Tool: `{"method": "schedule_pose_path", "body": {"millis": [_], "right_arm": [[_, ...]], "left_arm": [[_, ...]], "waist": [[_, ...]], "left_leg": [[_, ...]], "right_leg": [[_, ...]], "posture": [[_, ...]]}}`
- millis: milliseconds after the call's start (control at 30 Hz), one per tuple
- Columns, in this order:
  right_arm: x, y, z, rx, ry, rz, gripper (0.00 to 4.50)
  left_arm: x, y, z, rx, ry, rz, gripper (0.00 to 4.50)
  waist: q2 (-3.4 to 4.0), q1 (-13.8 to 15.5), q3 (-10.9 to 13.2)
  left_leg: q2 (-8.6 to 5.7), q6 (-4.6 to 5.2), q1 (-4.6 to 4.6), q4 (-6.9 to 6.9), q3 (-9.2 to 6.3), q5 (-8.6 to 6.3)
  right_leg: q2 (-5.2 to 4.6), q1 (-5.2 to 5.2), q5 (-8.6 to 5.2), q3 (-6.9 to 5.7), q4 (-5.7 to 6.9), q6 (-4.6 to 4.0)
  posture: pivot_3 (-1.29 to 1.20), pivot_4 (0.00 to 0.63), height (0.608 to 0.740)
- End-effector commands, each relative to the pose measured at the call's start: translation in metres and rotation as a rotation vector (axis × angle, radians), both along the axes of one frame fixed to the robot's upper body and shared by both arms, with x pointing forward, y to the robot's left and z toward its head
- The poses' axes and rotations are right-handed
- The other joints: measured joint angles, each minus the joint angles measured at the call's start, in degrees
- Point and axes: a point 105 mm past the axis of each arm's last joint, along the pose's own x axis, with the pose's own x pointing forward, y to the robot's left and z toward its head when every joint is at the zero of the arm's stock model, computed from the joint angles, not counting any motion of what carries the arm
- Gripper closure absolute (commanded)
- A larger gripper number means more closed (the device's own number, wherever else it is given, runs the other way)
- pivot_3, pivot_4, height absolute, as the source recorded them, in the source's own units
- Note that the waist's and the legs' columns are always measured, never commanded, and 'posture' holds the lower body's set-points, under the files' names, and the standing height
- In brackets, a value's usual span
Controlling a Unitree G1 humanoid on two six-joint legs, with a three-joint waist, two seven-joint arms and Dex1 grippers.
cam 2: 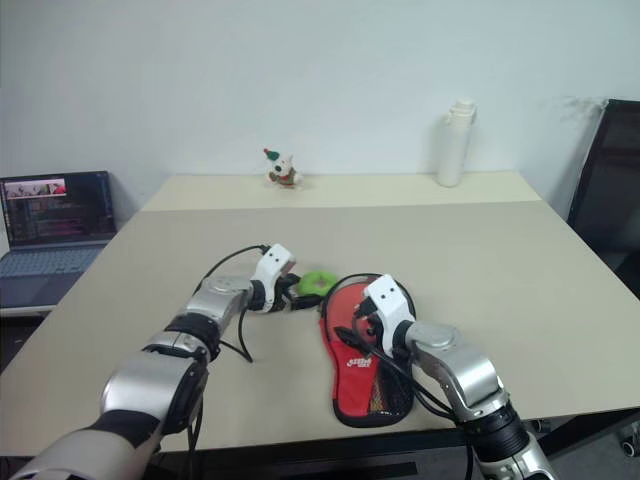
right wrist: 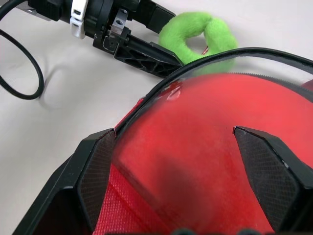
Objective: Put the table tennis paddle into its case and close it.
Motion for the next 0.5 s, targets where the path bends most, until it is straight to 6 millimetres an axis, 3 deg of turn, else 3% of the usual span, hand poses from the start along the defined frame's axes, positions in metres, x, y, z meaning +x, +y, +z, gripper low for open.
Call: {"method": "schedule_pose_path", "body": {"millis": [33,333,500], "right_arm": [[0.008,0.001,0.017,0.005,-0.096,-0.019,0.27],[0.027,-0.001,0.013,-0.041,-0.126,-0.066,0.27],[0.028,-0.001,0.010,-0.049,-0.126,-0.068,0.27]], "left_arm": [[-0.006,0.001,-0.015,-0.003,0.045,-0.002,0.04],[-0.010,-0.001,-0.016,-0.097,0.074,-0.012,0.04],[-0.012,-0.001,-0.013,-0.144,0.082,-0.019,1.70]], "waist": [[-0.01,0.0,0.0],[-0.02,0.0,0.0],[-0.03,0.0,0.0]], "left_leg": [[0.00,0.00,0.00,0.00,0.00,0.00],[0.00,0.00,0.01,0.00,0.02,0.00],[0.00,0.00,0.01,0.00,0.02,0.00]], "right_leg": [[0.00,0.00,0.00,0.00,0.00,0.00],[0.00,0.00,0.06,0.02,-0.01,-0.10],[0.00,0.00,0.15,0.01,-0.01,-0.26]], "posture": [[0.00,0.150,0.740],[0.00,0.150,0.740],[0.00,0.150,0.740]]}}
